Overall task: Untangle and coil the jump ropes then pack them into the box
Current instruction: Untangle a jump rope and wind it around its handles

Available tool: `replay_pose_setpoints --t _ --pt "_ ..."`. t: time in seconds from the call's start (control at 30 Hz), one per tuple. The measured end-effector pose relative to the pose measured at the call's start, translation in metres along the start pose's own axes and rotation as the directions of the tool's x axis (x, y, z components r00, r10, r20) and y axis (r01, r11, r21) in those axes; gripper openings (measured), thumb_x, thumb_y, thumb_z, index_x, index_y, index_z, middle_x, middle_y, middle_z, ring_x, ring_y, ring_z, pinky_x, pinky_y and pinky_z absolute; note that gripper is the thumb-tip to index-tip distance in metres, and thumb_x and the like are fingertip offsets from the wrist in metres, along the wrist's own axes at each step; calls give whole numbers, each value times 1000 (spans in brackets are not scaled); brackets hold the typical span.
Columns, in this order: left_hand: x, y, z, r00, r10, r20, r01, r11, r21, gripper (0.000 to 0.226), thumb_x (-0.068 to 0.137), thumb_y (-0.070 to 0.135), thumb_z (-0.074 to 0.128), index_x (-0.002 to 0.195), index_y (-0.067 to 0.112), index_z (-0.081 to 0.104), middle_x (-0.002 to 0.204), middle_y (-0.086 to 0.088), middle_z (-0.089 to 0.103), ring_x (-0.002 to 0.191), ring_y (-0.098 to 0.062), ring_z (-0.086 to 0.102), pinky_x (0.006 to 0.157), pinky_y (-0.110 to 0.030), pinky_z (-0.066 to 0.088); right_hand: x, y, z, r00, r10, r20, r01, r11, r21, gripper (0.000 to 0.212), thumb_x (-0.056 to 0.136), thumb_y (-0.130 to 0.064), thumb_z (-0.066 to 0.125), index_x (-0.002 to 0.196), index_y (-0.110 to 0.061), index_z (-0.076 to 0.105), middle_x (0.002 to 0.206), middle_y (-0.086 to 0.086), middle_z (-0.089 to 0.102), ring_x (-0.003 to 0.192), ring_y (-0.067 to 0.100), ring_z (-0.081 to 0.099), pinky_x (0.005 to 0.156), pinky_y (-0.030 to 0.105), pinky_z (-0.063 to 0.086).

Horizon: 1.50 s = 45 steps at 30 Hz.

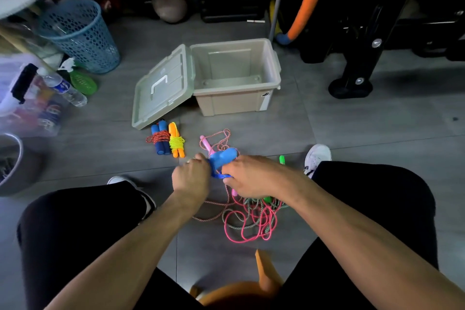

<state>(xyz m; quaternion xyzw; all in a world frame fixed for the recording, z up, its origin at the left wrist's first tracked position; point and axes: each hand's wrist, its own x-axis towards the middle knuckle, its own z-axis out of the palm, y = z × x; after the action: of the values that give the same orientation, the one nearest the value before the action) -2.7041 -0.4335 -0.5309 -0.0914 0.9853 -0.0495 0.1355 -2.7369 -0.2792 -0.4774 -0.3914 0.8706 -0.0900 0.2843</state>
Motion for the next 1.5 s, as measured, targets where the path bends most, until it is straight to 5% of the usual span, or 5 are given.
replay_pose_setpoints --t 0.17,0.4,0.9,1.1,1.5 --pt "-14 16 22 891 437 -121 -417 895 159 39 33 13 89 62 15 64 46 -1 54 34 -20 53 37 -17 29 -10 19 -35 993 61 -96 -67 996 -62 19 90 -34 60 83 -16 59 74 -2 55 64 19 54 51 30 33" --pt "-12 1 14 432 778 -456 -831 540 134 20 63 21 76 80 18 68 68 1 59 62 -22 59 68 -30 36 -5 67 -38 983 135 -128 -82 931 355 17 75 -42 79 70 -27 72 63 -6 66 60 15 58 58 30 44" --pt "-16 -7 -9 966 -154 -208 -83 579 -811 30 81 24 71 101 18 49 69 4 57 64 -27 54 57 -33 41 -8 88 27 973 228 -26 -179 828 532 38 95 -39 59 58 -37 66 55 -2 47 50 11 40 54 28 33" --pt "-5 -7 0 998 -54 26 58 974 -221 27 87 19 56 114 17 51 101 -7 62 92 -32 63 68 -33 42 -3 41 25 994 103 46 -112 947 300 29 92 -44 48 73 -28 62 60 -11 60 52 10 51 70 35 48" --pt "-5 4 16 585 736 -340 -722 664 194 40 39 9 86 75 10 70 65 -7 60 57 -27 59 58 -32 48 0 65 -21 975 127 -180 -60 941 334 25 90 -37 65 80 -15 67 74 6 66 68 20 57 65 35 46"
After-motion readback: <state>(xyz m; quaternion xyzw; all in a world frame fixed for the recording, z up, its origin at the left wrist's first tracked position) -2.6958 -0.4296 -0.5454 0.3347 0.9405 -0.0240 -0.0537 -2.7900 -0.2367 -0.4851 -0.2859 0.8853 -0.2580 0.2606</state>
